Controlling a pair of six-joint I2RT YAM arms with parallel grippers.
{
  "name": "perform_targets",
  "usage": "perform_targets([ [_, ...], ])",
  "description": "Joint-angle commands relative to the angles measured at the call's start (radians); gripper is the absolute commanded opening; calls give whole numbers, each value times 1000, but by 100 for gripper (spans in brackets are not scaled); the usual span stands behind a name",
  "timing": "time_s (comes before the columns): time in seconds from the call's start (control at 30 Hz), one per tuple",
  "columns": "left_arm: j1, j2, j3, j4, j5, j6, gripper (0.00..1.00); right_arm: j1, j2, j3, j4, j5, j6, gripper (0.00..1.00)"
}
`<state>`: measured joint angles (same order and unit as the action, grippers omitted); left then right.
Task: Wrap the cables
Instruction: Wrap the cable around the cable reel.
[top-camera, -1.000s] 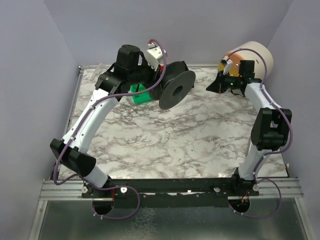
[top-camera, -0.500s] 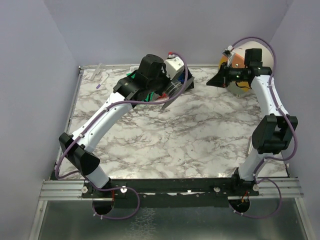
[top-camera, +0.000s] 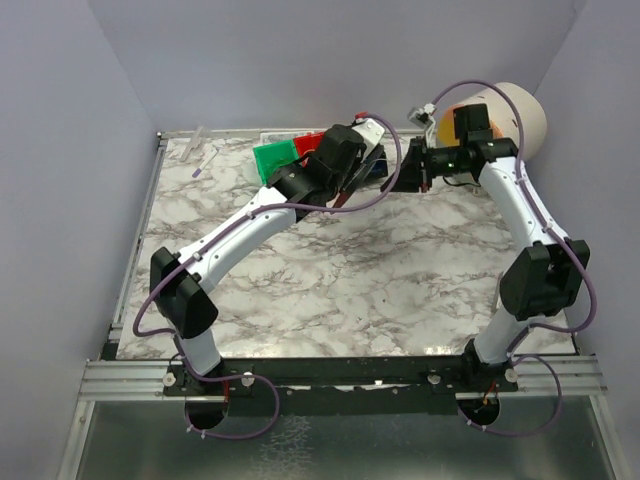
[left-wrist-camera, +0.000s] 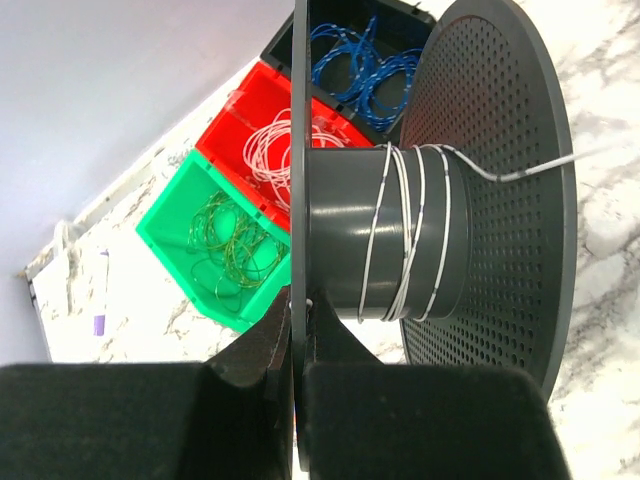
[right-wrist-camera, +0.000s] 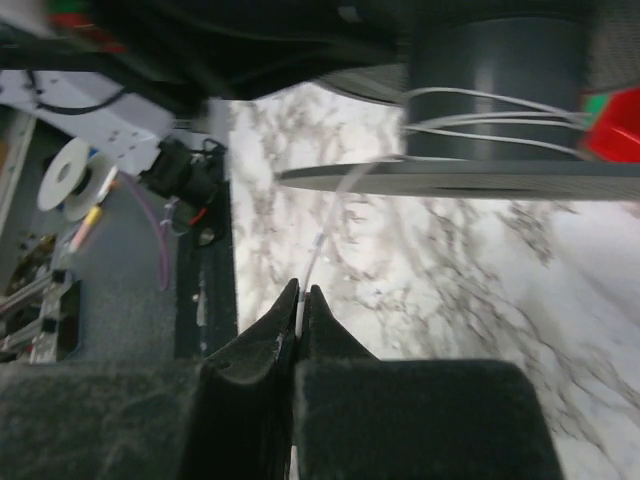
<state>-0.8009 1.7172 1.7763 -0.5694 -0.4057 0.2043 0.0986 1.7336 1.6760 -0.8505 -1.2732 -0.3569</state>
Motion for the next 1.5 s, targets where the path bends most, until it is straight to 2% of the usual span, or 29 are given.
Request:
perform_targets([
  [0.0, 1, 22, 49, 98, -157, -101, 0, 56, -62, -76, 119, -157, 84, 0],
  [0.13, 0, 42, 71, 102, -205, -149, 0, 104, -84, -154, 253, -188, 168, 1],
  [0.47, 29, 59, 155, 78, -176, -303, 0, 243, -11, -233, 348, -199, 179, 1],
  [0.63, 90, 40, 173, 55, -53, -394, 0, 287, 15, -285, 478, -171, 262, 1],
  [0.83, 237, -11, 127, 63, 215, -528, 0, 289, -9, -430, 908, -113, 572, 0],
  [0.9, 273, -31, 102, 79, 297, -551, 0, 290, -28, -495, 1068, -45, 679, 1],
  [0.97, 295, -51, 84, 92, 363, -563, 0, 289, -48, -536, 1119, 60, 700, 0],
  [1.07, 321, -72, 77, 105, 475, -577, 0, 290, -68, -552, 1078, 211, 646, 1],
  [1.23, 363, -95, 86, 124, 630, -608, 0, 291, -72, -538, 927, 565, 540, 0],
  [1.33, 373, -106, 80, 146, 768, -616, 0, 291, -75, -555, 918, 786, 541, 0],
  [1.47, 373, -120, 32, 188, 914, -634, 0, 292, -73, -550, 931, 966, 557, 1],
])
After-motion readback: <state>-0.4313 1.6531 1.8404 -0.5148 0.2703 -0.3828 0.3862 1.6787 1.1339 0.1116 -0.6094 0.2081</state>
